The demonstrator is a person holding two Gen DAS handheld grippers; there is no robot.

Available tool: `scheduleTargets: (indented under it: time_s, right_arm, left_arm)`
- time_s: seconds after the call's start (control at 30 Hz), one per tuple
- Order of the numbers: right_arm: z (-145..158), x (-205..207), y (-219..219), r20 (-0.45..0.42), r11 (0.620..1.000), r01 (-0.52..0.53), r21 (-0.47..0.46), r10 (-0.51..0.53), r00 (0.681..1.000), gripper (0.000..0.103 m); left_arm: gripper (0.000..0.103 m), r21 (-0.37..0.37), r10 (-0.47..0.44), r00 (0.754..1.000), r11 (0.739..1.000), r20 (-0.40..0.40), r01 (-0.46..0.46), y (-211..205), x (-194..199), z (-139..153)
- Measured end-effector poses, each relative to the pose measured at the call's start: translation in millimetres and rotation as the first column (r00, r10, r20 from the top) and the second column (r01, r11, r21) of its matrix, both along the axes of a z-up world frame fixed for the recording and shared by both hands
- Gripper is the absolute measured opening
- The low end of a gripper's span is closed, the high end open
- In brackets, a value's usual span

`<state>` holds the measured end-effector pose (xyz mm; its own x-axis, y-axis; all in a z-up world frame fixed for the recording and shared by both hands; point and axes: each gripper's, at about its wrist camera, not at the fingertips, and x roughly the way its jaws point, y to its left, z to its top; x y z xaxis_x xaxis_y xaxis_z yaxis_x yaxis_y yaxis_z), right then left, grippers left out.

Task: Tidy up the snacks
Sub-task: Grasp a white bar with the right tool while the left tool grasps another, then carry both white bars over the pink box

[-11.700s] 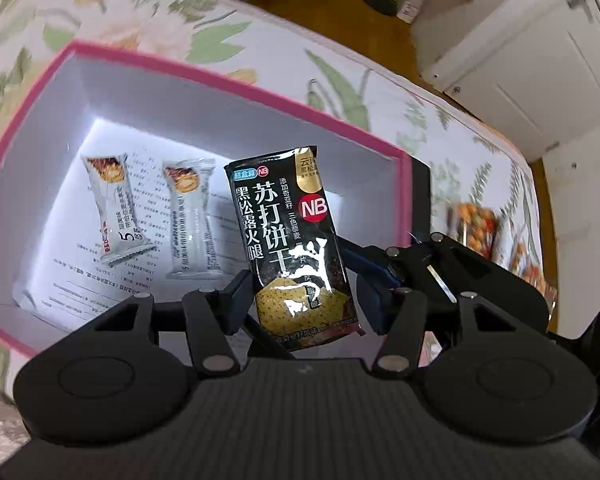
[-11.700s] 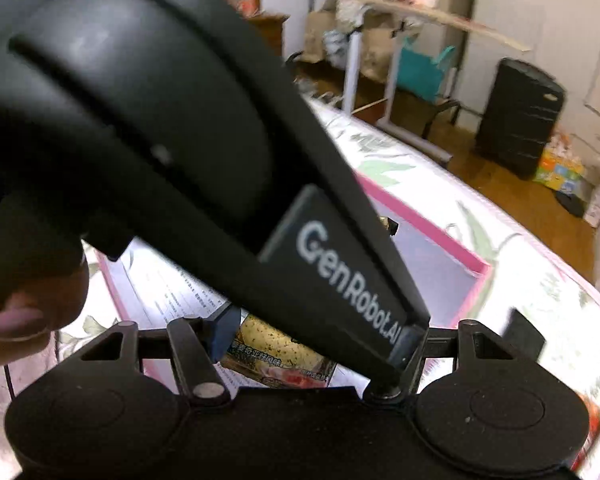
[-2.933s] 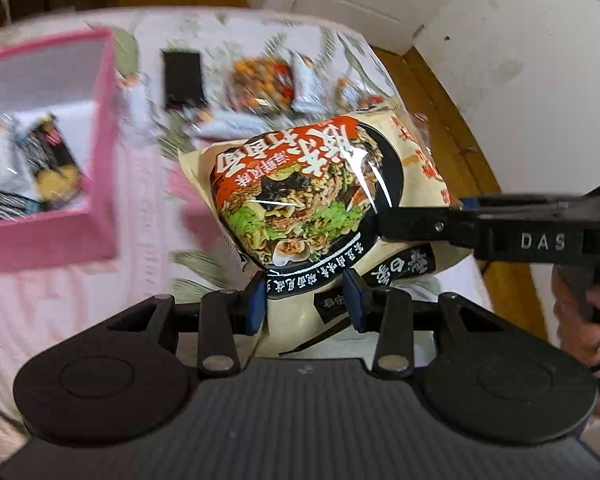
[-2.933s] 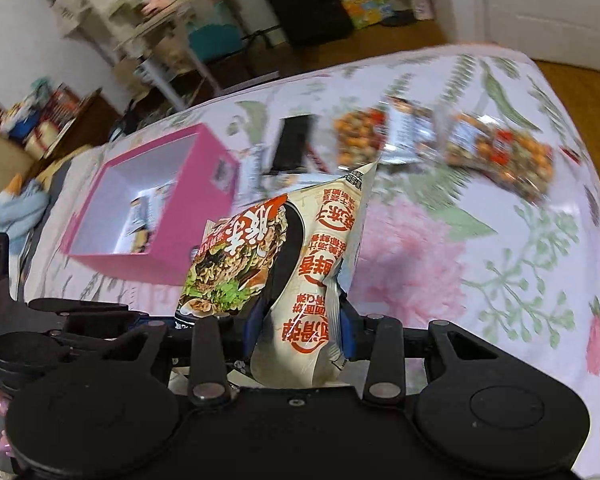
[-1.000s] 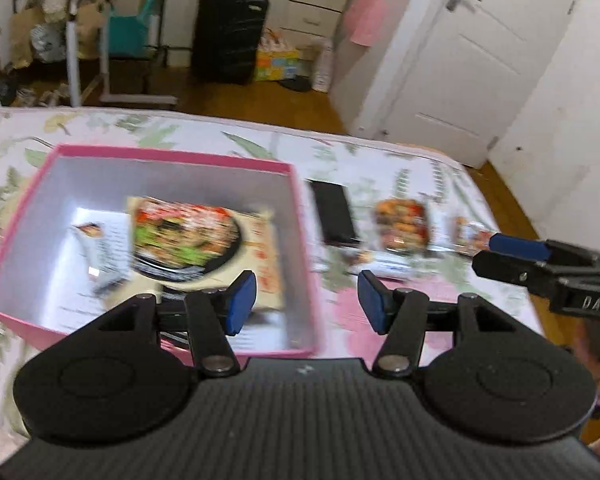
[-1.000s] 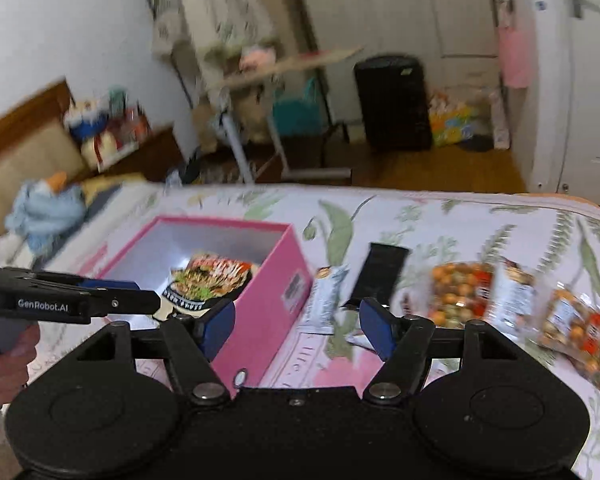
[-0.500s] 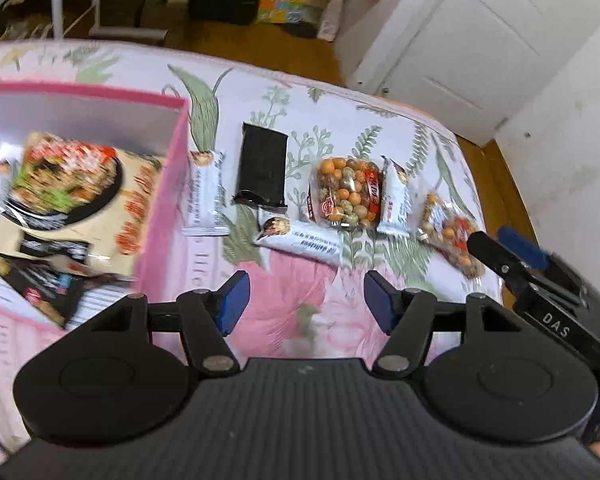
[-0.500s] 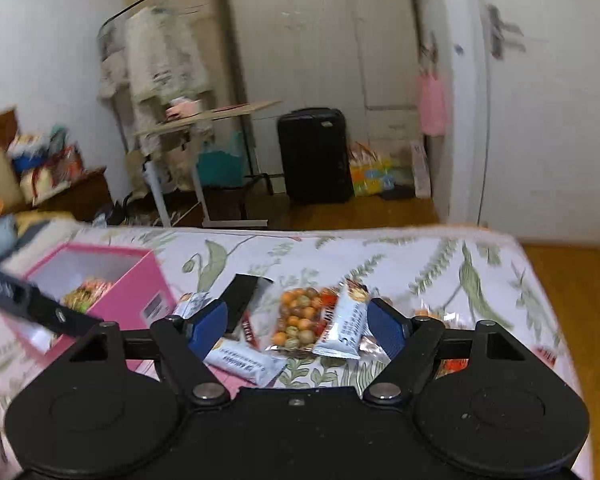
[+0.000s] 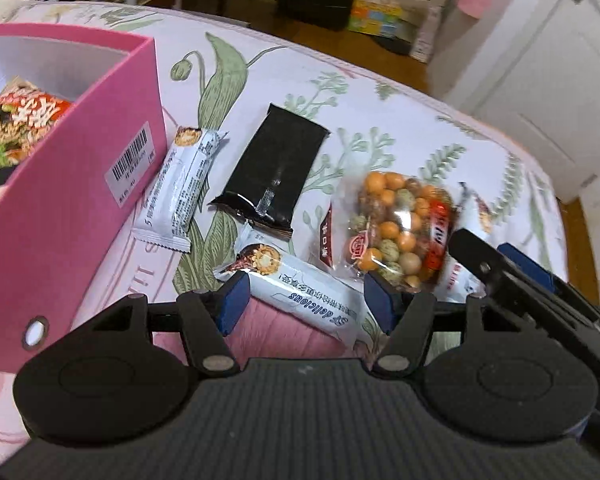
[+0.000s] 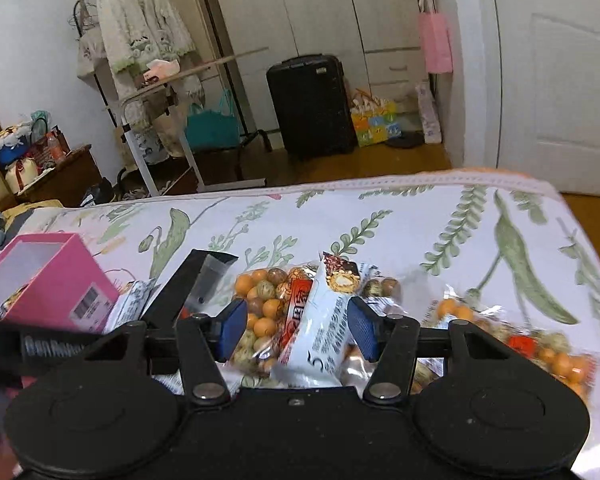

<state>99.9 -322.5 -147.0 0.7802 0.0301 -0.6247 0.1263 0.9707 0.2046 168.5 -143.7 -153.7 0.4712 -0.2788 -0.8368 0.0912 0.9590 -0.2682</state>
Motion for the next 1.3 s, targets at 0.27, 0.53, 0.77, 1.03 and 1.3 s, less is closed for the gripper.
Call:
scheduleTargets:
  time_s: [0.27,0.53,0.77,1.03,1.3]
  right_arm:
    - [-21.9,-2.2,-3.0,-0.026,0.998,0.057,0.031,-0.056,0.998,0.035]
    - [-21.7,-34.4,11.6,-0.017,0.996,0.008,0.088,-0.007,1.000,0.032]
    - [-28.0,-37.2,18.5,-0.043,0.992,0.046,0.115,-0.041,0.998,0.033]
    - [-31.7,-49.4,21.5,-0.086,0.981,0.095,0.166,-0.082,0.993,0.032]
    - [-26.3,-64.0,29.5,-0.138,0.967,0.120,0.225,-0.090,0.986,0.032]
  left_arm:
    - [0.066,0.082,0.003,0.999,0.997,0.053,-0.008,-9.5,-5.4,-19.2]
    - [0.067,0.034,0.049,0.997,0.998,0.052,-0.051,3.6,-8.3,-19.9]
    - [0.065,-0.007,0.088,0.995,0.996,0.052,-0.087,3.8,-3.5,-23.1]
    - [0.039,-0.057,0.086,0.996,0.995,0.029,-0.084,20.2,-6.2,-22.3]
    - [0.035,-0.082,-0.021,1.000,0.996,0.008,0.021,41.7,-18.0,-8.9]
